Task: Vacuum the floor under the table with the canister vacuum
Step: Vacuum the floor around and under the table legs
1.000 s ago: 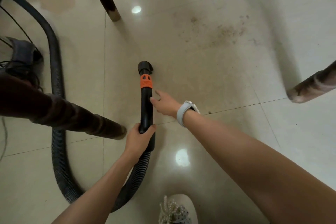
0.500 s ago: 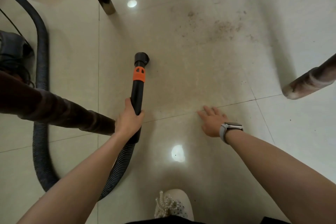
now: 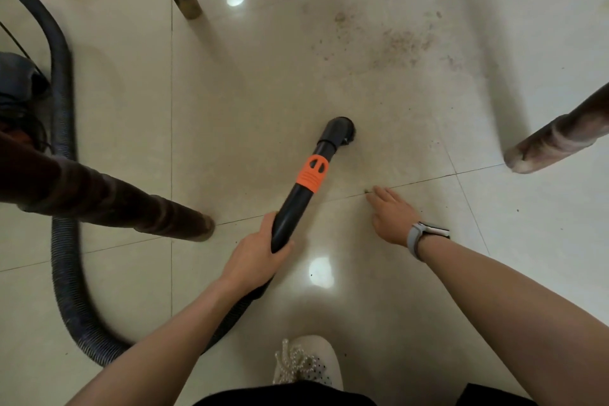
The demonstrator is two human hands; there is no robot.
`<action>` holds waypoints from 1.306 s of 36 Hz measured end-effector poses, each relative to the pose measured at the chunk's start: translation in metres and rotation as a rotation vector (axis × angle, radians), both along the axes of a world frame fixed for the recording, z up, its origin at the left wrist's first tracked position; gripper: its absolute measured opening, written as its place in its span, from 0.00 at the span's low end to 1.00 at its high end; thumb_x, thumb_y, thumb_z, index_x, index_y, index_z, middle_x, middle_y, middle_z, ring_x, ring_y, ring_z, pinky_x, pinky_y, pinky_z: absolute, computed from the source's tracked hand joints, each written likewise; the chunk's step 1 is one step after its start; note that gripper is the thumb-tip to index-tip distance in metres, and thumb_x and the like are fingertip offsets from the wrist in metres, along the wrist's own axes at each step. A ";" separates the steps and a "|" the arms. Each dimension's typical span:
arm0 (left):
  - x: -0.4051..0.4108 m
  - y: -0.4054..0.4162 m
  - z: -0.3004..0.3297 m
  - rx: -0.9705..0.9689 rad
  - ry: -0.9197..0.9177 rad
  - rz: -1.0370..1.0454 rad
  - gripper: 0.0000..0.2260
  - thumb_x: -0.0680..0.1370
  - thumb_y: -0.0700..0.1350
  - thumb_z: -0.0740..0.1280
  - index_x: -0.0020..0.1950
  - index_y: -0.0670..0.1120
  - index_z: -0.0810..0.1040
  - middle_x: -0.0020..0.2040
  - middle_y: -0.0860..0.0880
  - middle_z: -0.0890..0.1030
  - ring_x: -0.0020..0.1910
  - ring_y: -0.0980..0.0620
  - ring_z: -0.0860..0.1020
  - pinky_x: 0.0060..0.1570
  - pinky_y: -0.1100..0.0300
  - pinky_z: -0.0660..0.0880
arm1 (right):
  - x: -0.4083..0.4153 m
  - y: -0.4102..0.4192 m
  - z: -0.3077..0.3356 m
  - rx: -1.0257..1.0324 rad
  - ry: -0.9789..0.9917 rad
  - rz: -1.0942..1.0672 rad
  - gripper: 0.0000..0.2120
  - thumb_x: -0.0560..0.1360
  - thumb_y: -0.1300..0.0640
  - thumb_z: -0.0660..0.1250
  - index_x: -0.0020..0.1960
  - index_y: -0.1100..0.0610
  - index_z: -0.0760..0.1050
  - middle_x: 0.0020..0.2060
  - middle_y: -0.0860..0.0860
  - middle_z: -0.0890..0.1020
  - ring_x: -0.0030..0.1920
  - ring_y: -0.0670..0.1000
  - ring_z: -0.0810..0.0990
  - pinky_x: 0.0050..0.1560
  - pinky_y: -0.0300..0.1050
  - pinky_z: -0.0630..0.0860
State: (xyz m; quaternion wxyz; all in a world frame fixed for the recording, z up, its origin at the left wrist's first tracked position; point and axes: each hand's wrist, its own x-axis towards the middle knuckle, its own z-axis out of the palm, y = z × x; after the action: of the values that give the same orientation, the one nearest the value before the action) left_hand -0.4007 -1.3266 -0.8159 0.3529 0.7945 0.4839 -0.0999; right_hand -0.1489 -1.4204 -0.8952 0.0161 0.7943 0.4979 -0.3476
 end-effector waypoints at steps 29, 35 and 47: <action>0.075 0.037 -0.016 0.063 -0.149 0.114 0.19 0.77 0.52 0.66 0.65 0.51 0.66 0.47 0.47 0.79 0.42 0.44 0.79 0.42 0.51 0.77 | 0.016 0.006 0.020 0.102 0.112 -0.237 0.23 0.81 0.54 0.56 0.74 0.61 0.61 0.73 0.58 0.64 0.74 0.56 0.59 0.72 0.47 0.56; 0.127 0.070 -0.012 0.004 -0.206 0.181 0.18 0.78 0.50 0.66 0.63 0.47 0.65 0.47 0.44 0.77 0.43 0.41 0.78 0.46 0.47 0.78 | 0.039 0.034 0.059 0.245 0.266 -0.417 0.20 0.82 0.58 0.54 0.73 0.63 0.63 0.70 0.59 0.69 0.70 0.57 0.66 0.67 0.44 0.61; 0.157 0.065 -0.006 -0.045 -0.190 0.028 0.18 0.78 0.50 0.65 0.66 0.49 0.64 0.45 0.47 0.77 0.39 0.48 0.79 0.37 0.56 0.74 | 0.079 0.034 0.064 0.289 0.487 -0.761 0.17 0.82 0.54 0.53 0.62 0.65 0.71 0.56 0.59 0.78 0.59 0.63 0.74 0.61 0.54 0.73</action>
State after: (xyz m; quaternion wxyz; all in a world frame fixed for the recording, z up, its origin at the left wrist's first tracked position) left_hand -0.2436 -1.2613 -0.8220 0.4164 0.7855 0.4569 -0.0302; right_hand -0.0700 -1.3862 -0.8311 -0.3402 0.8100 0.2038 -0.4320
